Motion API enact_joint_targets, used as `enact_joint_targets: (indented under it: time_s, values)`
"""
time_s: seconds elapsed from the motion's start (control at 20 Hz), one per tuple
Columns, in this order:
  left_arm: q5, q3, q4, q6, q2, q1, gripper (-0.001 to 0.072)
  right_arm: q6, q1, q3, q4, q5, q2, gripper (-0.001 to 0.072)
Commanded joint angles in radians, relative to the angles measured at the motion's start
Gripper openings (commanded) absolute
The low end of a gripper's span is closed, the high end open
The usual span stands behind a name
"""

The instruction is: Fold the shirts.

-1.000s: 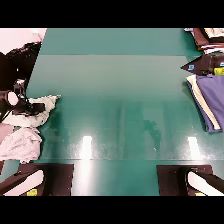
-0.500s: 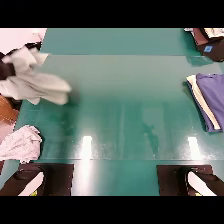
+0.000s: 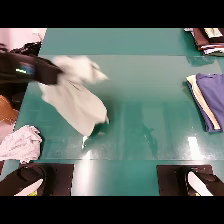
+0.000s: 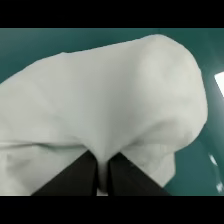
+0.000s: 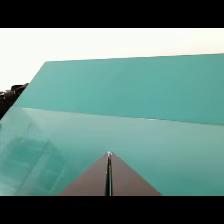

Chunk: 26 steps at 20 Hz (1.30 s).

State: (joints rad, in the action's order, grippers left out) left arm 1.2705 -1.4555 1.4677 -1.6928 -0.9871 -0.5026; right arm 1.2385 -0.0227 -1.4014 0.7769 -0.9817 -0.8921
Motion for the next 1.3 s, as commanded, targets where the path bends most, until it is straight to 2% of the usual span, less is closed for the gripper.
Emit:
enact_joint_targets:
  time_s: [0.0,0.15,0.2,0.25,0.3,0.4,0.55,0.65,0.85,1.05,1.25]
  values:
    - [-0.08,0.083,-0.134,0.05,-0.154,-0.166,0.0024,-0.001,0.0,-0.001,0.001,0.01,0.003,0.0018]
    - [-0.188,0.095,-0.127,0.109,-0.27,-0.193,0.0026,-0.001,0.0,-0.001,0.001,-0.001,0.003,0.0018]
    - [-0.233,0.095,-0.117,0.135,-0.291,-0.177,0.0077,-0.001,0.0,-0.001,0.002,-0.011,0.003,0.0018]
    - [-0.278,0.095,-0.113,0.143,-0.3,-0.151,0.0336,-0.001,0.0,0.0,0.002,-0.022,0.003,0.0018]
    - [-0.313,0.092,-0.114,0.137,-0.303,-0.108,0.0505,-0.001,0.0,0.0,0.003,-0.032,0.003,0.0018]
    - [-0.281,0.063,-0.126,0.118,-0.303,-0.005,0.0501,-0.001,0.0,0.0,0.005,-0.042,0.003,0.0018]
    - [-0.037,0.05,-0.218,0.137,-0.291,0.133,0.0502,-0.001,0.0,0.0,0.005,-0.042,0.003,0.0018]
    - [0.082,0.098,-0.253,0.186,-0.282,0.148,0.0501,-0.001,0.0,0.001,0.005,-0.041,0.003,0.0018]
    - [0.002,0.382,-0.422,0.211,-0.199,0.075,0.0501,-0.001,0.0,0.001,0.011,-0.042,0.001,0.0018]
    - [-0.134,0.612,-0.527,0.25,-0.184,-0.072,0.0502,-0.001,0.0,0.001,0.012,-0.042,0.0,0.0018]
    - [-0.27,0.696,-0.539,0.256,-0.188,-0.191,0.0501,-0.001,0.0,0.001,0.011,-0.042,0.0,0.0018]
